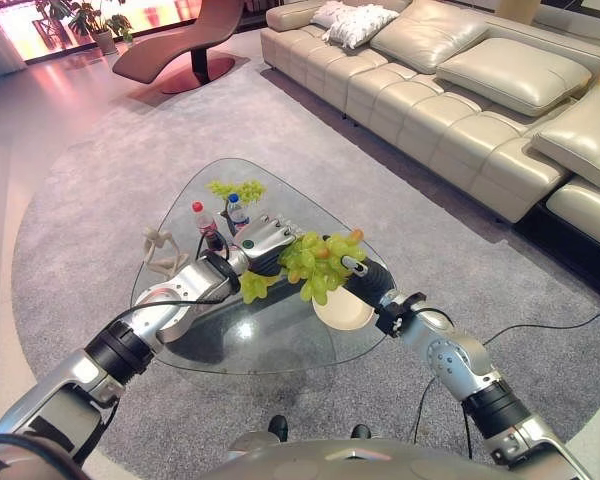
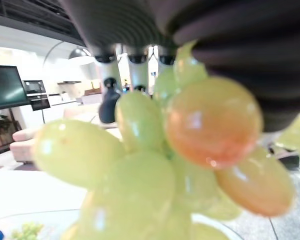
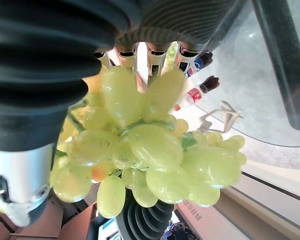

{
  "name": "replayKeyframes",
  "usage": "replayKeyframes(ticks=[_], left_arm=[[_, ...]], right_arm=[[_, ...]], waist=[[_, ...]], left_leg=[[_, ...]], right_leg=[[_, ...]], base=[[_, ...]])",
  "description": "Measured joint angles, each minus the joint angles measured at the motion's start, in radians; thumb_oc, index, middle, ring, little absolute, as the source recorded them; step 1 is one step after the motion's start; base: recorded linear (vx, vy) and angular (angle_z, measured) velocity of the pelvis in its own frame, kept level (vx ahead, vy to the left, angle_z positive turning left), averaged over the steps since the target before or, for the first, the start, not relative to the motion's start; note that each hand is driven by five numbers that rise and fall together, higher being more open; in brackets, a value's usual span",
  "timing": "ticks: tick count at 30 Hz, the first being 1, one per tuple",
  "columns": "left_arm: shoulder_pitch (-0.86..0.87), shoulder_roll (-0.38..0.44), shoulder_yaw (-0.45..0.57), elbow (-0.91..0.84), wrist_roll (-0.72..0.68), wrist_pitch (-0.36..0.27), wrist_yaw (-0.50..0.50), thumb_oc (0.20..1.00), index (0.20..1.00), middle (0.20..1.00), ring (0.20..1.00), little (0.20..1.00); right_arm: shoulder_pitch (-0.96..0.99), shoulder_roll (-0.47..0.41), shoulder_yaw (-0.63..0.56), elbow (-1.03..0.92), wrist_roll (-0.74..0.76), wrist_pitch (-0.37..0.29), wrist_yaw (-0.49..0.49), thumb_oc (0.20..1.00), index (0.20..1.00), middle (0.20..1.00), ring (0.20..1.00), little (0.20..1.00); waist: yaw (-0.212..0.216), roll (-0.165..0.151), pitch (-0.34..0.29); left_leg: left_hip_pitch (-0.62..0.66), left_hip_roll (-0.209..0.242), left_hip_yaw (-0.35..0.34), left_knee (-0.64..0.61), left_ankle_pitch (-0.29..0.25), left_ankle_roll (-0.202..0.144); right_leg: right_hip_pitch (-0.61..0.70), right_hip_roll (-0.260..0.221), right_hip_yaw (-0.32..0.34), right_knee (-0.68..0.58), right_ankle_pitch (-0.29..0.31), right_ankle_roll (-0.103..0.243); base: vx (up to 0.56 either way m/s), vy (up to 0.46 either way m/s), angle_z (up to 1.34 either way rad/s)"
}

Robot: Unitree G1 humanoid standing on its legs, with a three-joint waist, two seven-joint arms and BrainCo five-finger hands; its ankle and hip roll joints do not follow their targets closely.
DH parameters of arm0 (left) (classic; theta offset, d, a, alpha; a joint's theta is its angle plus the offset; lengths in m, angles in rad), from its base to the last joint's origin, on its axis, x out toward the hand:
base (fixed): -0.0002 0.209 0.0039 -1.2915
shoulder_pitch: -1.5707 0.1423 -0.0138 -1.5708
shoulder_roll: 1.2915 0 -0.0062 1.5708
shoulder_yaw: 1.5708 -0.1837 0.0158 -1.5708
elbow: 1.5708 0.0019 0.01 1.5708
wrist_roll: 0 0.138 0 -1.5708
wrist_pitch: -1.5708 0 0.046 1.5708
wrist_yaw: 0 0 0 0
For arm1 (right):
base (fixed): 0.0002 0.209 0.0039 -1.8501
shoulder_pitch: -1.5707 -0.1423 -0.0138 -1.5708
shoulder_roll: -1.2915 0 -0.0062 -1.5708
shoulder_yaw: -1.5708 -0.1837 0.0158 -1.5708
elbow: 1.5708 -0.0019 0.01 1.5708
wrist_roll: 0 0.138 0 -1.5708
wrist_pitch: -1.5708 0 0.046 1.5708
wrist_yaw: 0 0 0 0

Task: Pick up fruits into the plate

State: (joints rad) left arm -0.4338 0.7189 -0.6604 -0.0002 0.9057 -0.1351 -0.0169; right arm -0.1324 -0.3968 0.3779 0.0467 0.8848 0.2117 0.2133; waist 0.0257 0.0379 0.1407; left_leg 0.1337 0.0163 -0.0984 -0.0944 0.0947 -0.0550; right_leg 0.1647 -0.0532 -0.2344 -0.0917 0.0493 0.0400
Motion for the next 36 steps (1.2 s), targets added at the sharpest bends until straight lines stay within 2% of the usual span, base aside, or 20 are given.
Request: replayKeyframes(ticks=[9, 10, 11, 18, 36], left_arm=[[0.0, 0.0, -0.008, -0.009, 0.019, -0.001, -0.039, 0.2, 0.2, 0.2, 0.2, 0.2], [0.0, -0.001, -0.008, -0.009, 0.019, -0.001, -0.039, 0.2, 0.2, 0.2, 0.2, 0.2], [0.0, -0.001, -0.008, -0.009, 0.019, 0.0, -0.039, 0.2, 0.2, 0.2, 0.2, 0.2], [0.0, 0.001, -0.017, -0.019, 0.019, -0.005, -0.051, 0.2, 0.2, 0.2, 0.2, 0.2], [0.0, -0.004, -0.02, -0.064, 0.019, -0.004, -0.051, 0.2, 0.2, 0.2, 0.2, 0.2]], right_arm=[[-0.019, 0.0, 0.016, -0.006, -0.001, 0.0, -0.037, 1.0, 1.0, 1.0, 1.0, 1.0], [-0.025, 0.0, 0.016, -0.006, -0.001, 0.0, -0.039, 0.369, 0.369, 0.369, 0.369, 0.369], [-0.031, 0.0, 0.017, -0.006, -0.001, 0.0, -0.042, 0.2, 0.2, 0.2, 0.2, 0.2], [-0.052, -0.019, 0.01, -0.007, -0.002, -0.003, -0.082, 0.2, 0.2, 0.2, 0.2, 0.2], [-0.063, -0.013, 0.017, -0.007, -0.002, 0.003, -0.083, 0.2, 0.2, 0.2, 0.2, 0.2]], waist=[[0.0, 0.0, 0.0], [0.0, 0.0, 0.0], [0.0, 0.0, 0.0], [0.001, 0.0, 0.0], [0.001, 0.0, 0.0]], left_leg=[[0.0, -0.001, 0.0, 0.0, 0.0, 0.001], [0.0, -0.001, 0.0, 0.0, 0.0, 0.001], [0.0, -0.001, 0.0, 0.0, 0.0, 0.001], [0.0, -0.001, 0.001, 0.0, 0.0, 0.001], [-0.001, -0.001, 0.001, 0.0, 0.0, 0.001]], right_leg=[[0.0, -0.001, 0.0, 0.0, 0.0, 0.0], [0.0, -0.001, 0.0, 0.0, 0.0, 0.0], [0.0, -0.001, 0.0, 0.0, 0.0, 0.0], [0.0, -0.002, 0.0, 0.0, 0.001, -0.002], [0.0, -0.001, 0.0, 0.0, 0.001, -0.002]], base=[[0.0, 0.0, 0.0], [0.0, 0.0, 0.0], [0.0, 0.0, 0.0], [0.0, 0.0, 0.0], [0.0, 0.0, 0.0]])
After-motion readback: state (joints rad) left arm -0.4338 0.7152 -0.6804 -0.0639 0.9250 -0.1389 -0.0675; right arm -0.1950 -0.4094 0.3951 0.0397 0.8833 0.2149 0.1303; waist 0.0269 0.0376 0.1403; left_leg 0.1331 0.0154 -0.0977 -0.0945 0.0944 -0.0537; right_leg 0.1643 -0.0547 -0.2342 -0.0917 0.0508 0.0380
